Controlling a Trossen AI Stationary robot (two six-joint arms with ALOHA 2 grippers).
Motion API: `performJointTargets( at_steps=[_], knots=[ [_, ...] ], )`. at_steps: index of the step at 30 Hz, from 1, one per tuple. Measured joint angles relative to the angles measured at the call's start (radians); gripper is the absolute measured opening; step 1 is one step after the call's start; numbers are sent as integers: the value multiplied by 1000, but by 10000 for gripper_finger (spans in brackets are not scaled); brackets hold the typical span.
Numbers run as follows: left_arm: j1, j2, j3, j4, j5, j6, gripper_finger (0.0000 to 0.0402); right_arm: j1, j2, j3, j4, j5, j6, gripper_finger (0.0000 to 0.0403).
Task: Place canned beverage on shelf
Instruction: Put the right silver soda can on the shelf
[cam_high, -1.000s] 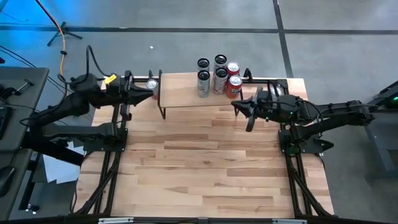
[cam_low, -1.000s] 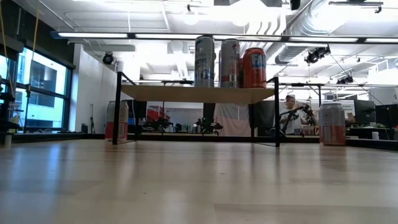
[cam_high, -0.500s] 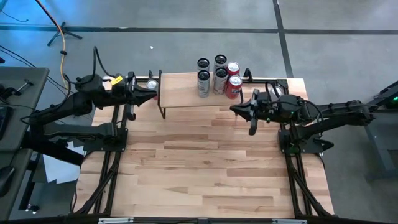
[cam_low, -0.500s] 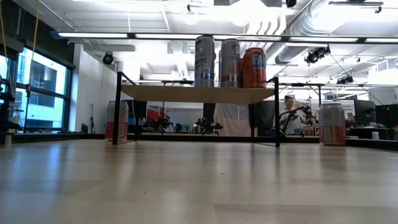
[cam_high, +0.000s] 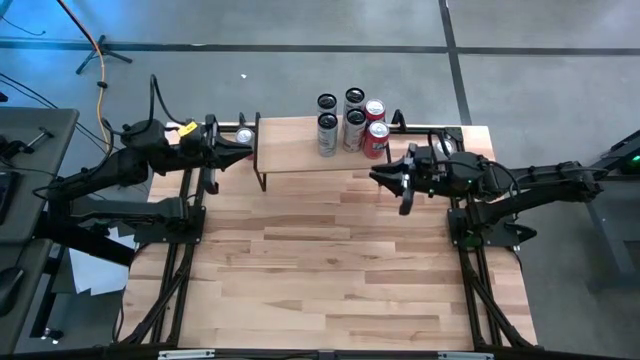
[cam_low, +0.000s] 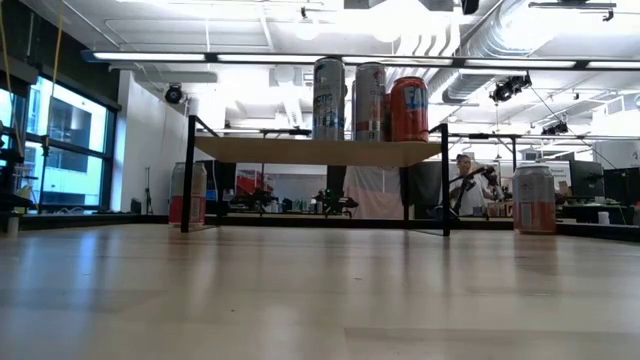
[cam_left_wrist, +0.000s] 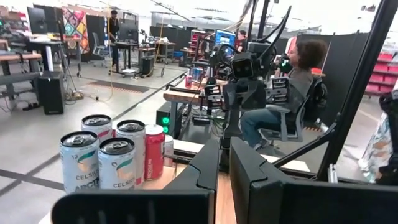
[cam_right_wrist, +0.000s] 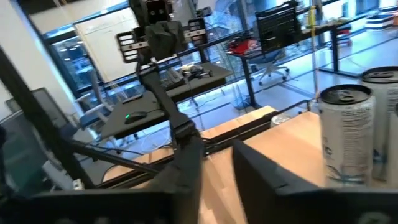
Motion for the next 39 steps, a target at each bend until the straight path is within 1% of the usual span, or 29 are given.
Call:
performJointTargets(
  at_steps=[4, 9, 11, 14, 17, 20, 23, 25, 27, 28, 30, 31, 33, 34, 36, 39],
  knots=[
    [0, 0, 0, 0, 0, -65, 3, 0, 0, 0, -1, 26, -2, 167],
    [0, 0, 0, 0, 1, -118, 3, 0, 0, 0, -1, 27, 29, 282],
    [0, 0, 0, 0, 2, -138, 3, 0, 0, 0, -7, 27, 29, 315],
    [0, 0, 0, 0, 3, -166, 3, 0, 0, 0, -27, 19, 46, 347],
    [0, 0, 0, 0, 4, -183, 3, 0, 0, 0, -58, 21, 22, 359],
    [0, 0, 0, 0, 4, -183, 3, 0, -1, 0, -55, 45, -17, 361],
    [0, 0, 0, 0, 4, -183, 3, 0, -7, 10, -55, 44, 43, 362],
    [0, 0, 0, 0, 4, -183, 3, -7, -5, 47, -56, 60, 71, 362],
    [0, 0, 0, 0, 4, -183, 3, -27, 7, 111, -63, 116, 70, 362],
    [0, 0, 0, 0, 4, -183, 3, -44, 14, 153, -93, 149, 59, 362],
    [0, 0, 0, 0, 4, -183, 3, -91, 40, 256, -196, 241, 14, 362],
    [0, 0, 0, 0, 4, -183, 3, -118, 55, 315, -266, 304, -2, 362],
    [0, 0, 0, 0, 4, -183, 3, -190, 89, 429, -450, 446, 3, 362],
    [0, 0, 0, 0, 4, -182, 3, -234, 110, 485, -546, 483, 27, 362],
    [0, 0, 0, 0, 4, -182, 3, -345, 149, 583, -770, 485, 101, 362],
    [0, 0, 0, 0, 4, -182, 3, -517, 206, 670, -1075, 381, 251, 362]
  ],
)
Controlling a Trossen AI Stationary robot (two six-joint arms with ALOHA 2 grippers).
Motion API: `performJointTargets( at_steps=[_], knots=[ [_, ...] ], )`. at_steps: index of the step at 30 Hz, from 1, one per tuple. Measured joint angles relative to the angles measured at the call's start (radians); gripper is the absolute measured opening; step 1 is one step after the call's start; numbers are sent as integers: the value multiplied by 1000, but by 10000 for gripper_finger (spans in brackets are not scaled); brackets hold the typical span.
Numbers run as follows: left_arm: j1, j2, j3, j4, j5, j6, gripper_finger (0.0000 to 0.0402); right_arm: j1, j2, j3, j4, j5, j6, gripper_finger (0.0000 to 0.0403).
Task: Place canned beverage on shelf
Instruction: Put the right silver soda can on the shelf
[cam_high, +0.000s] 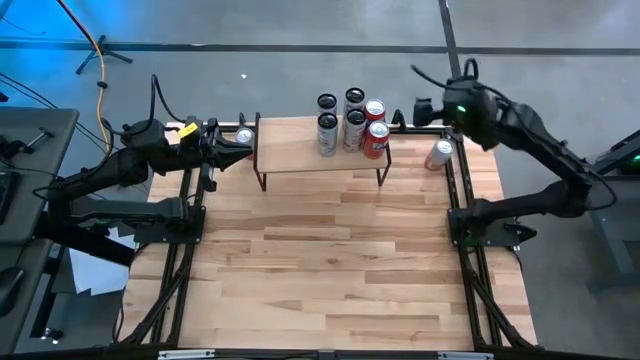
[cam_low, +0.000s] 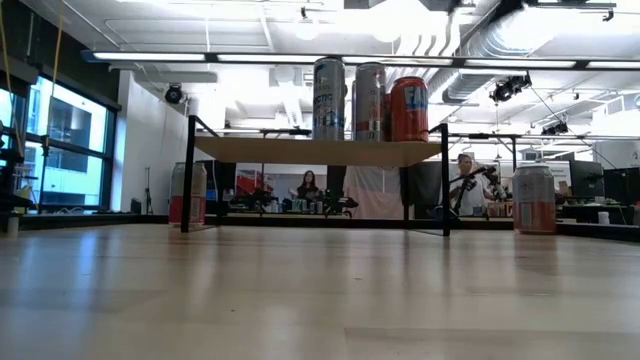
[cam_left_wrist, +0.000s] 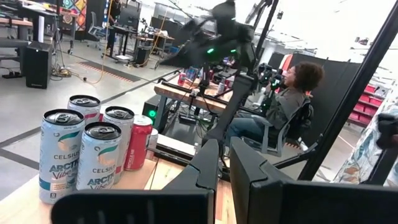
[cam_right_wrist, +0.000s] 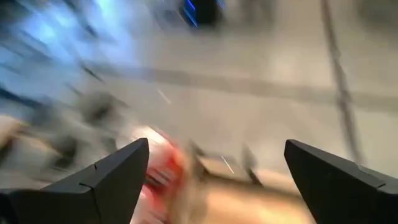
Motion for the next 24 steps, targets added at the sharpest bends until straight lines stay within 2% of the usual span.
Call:
performJointTargets(
  at_steps=[3, 6, 10, 18, 24],
  knots=[
    [0, 0, 0, 0, 0, 0, 3, -147, 46, -13, -189, -98, 82, 362],
    [0, 0, 0, 0, 0, 0, 3, -251, 71, -84, -269, -141, 127, 362],
    [0, 0, 0, 0, 0, 0, 3, -331, 79, -196, -260, -174, 200, 362],
    [0, 0, 0, 0, 0, 0, 3, -388, 79, -423, -237, -161, 364, 362],
    [0, 0, 0, 0, 0, 1, 3, -425, 79, -561, -76, -161, 439, 362]
  ],
)
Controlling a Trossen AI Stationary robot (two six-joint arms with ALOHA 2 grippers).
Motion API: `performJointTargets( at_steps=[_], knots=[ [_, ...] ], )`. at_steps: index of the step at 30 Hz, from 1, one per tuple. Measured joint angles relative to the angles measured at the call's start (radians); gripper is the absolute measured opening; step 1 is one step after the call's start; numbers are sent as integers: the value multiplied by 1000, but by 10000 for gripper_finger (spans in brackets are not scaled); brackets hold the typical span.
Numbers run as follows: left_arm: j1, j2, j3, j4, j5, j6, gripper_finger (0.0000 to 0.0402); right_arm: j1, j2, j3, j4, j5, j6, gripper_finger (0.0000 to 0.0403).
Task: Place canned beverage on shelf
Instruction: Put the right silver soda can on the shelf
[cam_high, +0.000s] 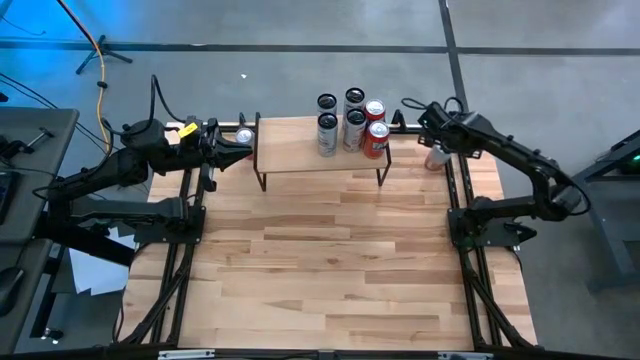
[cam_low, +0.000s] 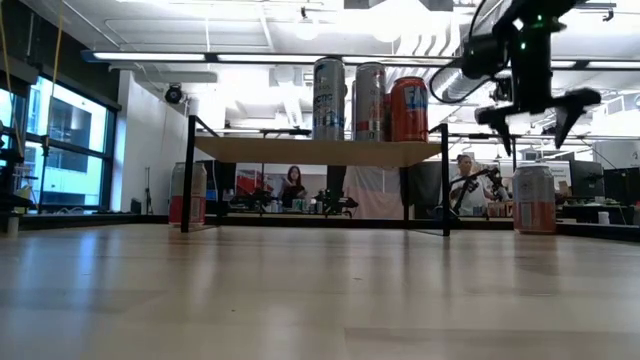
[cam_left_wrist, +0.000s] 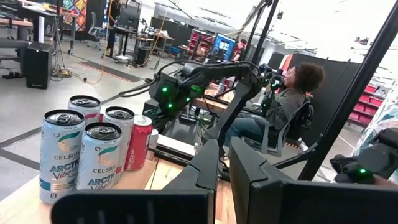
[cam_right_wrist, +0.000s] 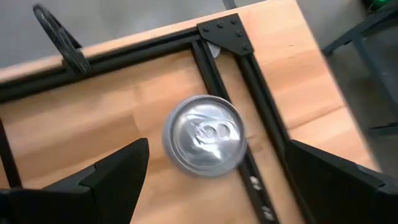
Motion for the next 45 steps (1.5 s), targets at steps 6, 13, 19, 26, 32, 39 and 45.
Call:
performJointTargets(
  at_steps=[6, 13, 19, 26, 32, 39, 45],
  knots=[
    [0, 0, 0, 0, 0, 0, 3, -38, 0, -78, 129, 41, 38, 362],
    [0, 0, 0, 0, 0, 0, 3, -79, -1, -153, 202, 7, 68, 362],
    [0, 0, 0, 0, 0, 0, 3, -85, -2, -225, 321, -33, 58, 362],
    [0, 0, 0, 0, 0, 0, 3, -85, -2, -296, 355, -52, 79, 362],
    [0, 0, 0, 0, 0, 0, 3, -85, -2, -314, 398, -49, 73, 362],
    [0, 0, 0, 0, 0, 0, 3, -85, -2, -314, 414, -37, 44, 359],
    [0, 0, 0, 0, 0, 0, 3, -85, -2, -314, 411, -43, 31, 301]
  ],
)
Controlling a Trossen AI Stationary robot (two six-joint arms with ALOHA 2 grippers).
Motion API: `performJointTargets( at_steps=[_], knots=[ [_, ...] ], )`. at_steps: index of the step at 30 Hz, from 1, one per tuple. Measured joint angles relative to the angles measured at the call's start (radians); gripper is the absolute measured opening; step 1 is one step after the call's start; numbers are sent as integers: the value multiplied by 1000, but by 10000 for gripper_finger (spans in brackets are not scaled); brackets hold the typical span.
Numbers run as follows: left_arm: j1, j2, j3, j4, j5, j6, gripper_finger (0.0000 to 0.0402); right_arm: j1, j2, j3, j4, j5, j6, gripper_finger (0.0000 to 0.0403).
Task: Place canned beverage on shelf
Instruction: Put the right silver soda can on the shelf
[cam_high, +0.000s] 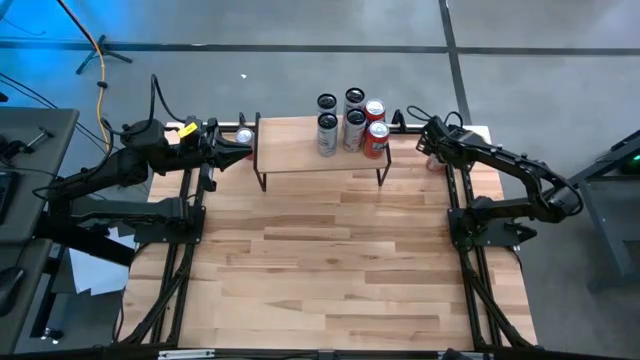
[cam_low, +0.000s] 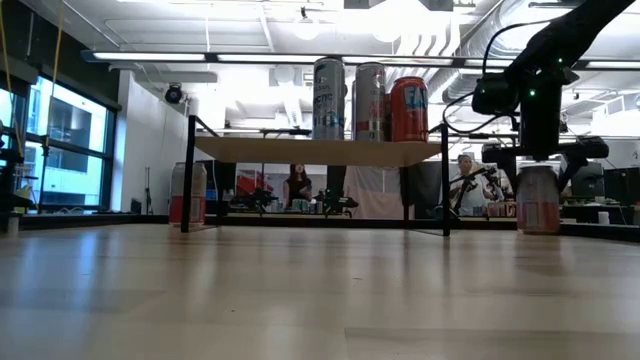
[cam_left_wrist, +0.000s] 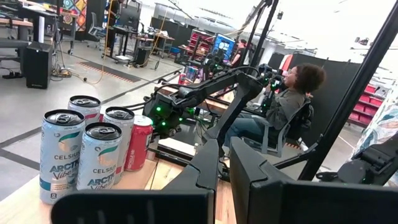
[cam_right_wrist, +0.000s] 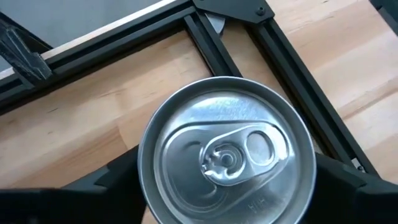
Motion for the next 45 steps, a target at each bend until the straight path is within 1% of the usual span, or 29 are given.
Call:
performJointTargets(
  at_steps=[2, 5, 8, 10, 14, 16, 18, 19, 22, 24, 26, 28, 32, 36, 41, 45],
  knots=[
    [0, 0, 0, 0, 0, 0, 3, 0, -2, 0, 2, -13, -23, 278],
    [0, 0, 0, 0, 0, 0, 3, -1, -20, 0, 2, -53, -89, 278],
    [0, 0, 0, 0, 0, -1, 3, 0, -69, 5, -20, -134, -167, 278],
    [0, 0, 0, 0, 0, -1, 3, 1, -121, 29, -55, -160, -218, 278],
    [0, 0, 0, 0, 0, -1, 3, 6, -261, 118, -120, -187, -344, 278],
    [0, 2, 0, 0, 0, -1, 3, 15, -333, 182, -150, -234, -432, 278],
    [0, 3, 0, -1, 0, -1, 3, 27, -398, 258, -151, -318, -528, 278],
    [0, 3, 0, -1, 0, -1, 3, 34, -425, 297, -149, -379, -575, 278],
    [0, 3, 0, -1, 0, 0, 3, 62, -473, 400, -151, -602, -692, 278],
    [0, 3, 0, -1, -1, 0, 3, 93, -484, 461, -136, -743, -722, 278],
    [0, 5, 0, 0, -1, 0, 3, 138, -482, 508, -117, -839, -721, 278],
    [0, 11, 0, 0, -1, 0, 3, 195, -473, 531, -80, -882, -720, 278],
    [0, 32, 0, 0, -4, 0, 3, 328, -434, 535, 80, -888, -709, 278],
    [0, 58, 0, -1, -4, 0, 5, 436, -357, 534, 197, -892, -720, 278],
    [0, 83, 0, -1, -4, 12, 5, 546, -215, 537, 344, -892, -721, 278],
    [0, 83, 0, 1, -5, 52, 8, 623, -69, 606, 347, -897, -772, 278]
  ],
)
